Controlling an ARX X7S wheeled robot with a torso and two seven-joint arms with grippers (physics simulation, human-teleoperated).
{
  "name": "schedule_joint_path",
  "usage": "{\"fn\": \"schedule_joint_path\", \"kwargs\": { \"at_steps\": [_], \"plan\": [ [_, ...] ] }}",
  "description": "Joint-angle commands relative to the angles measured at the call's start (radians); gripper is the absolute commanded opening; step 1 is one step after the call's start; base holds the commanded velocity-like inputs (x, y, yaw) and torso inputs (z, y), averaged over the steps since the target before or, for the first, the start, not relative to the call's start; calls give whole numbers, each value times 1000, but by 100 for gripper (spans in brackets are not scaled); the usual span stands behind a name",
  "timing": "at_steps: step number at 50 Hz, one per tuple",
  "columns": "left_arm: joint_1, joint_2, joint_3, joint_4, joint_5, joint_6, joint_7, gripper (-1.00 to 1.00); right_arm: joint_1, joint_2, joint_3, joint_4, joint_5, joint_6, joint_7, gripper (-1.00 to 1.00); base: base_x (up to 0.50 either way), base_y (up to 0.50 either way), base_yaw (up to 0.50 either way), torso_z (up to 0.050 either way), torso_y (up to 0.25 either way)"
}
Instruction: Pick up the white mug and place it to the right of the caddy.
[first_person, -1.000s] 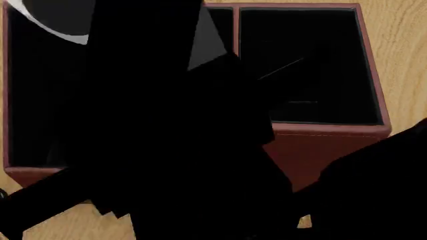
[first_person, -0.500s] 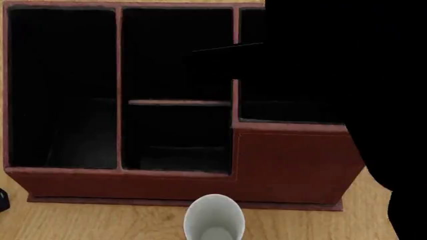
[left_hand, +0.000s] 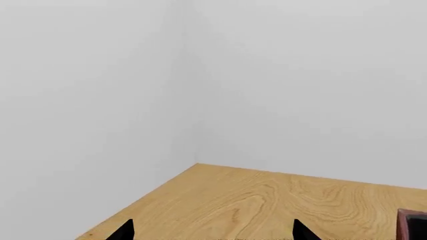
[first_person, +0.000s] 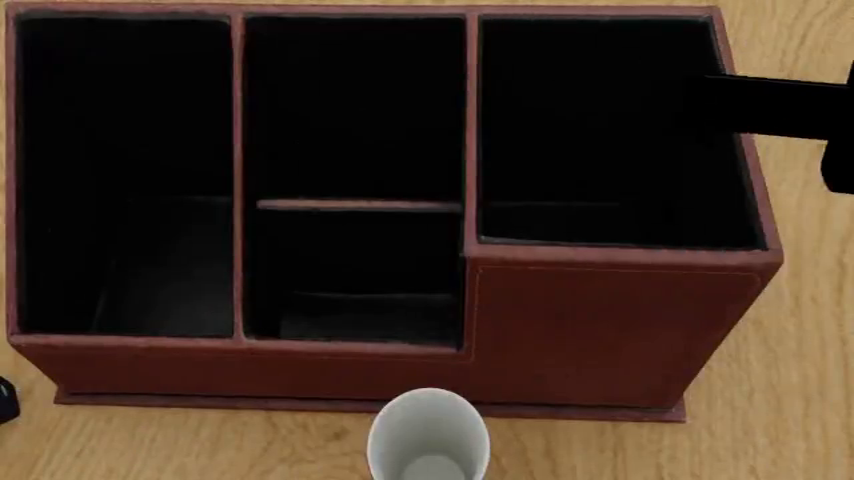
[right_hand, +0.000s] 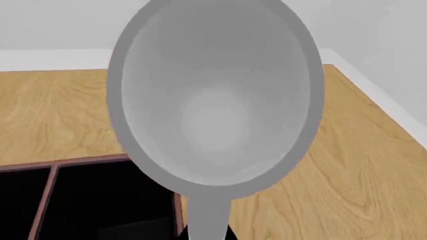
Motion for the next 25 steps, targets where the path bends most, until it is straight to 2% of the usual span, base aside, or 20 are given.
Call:
{"fn": "schedule_joint_path", "kwargs": {
  "at_steps": [1, 25],
  "plan": [
    [-33, -11, 48, -18, 12, 1, -3, 100, -42, 102, -17, -1, -50, -5, -24, -100, 0, 0, 0, 0, 0],
    [-45, -9, 79, -38, 28, 4, 6, 100, -231, 169, -95, -27, -157, -111, -131, -100, 0, 0, 0, 0, 1]
  ]
}}
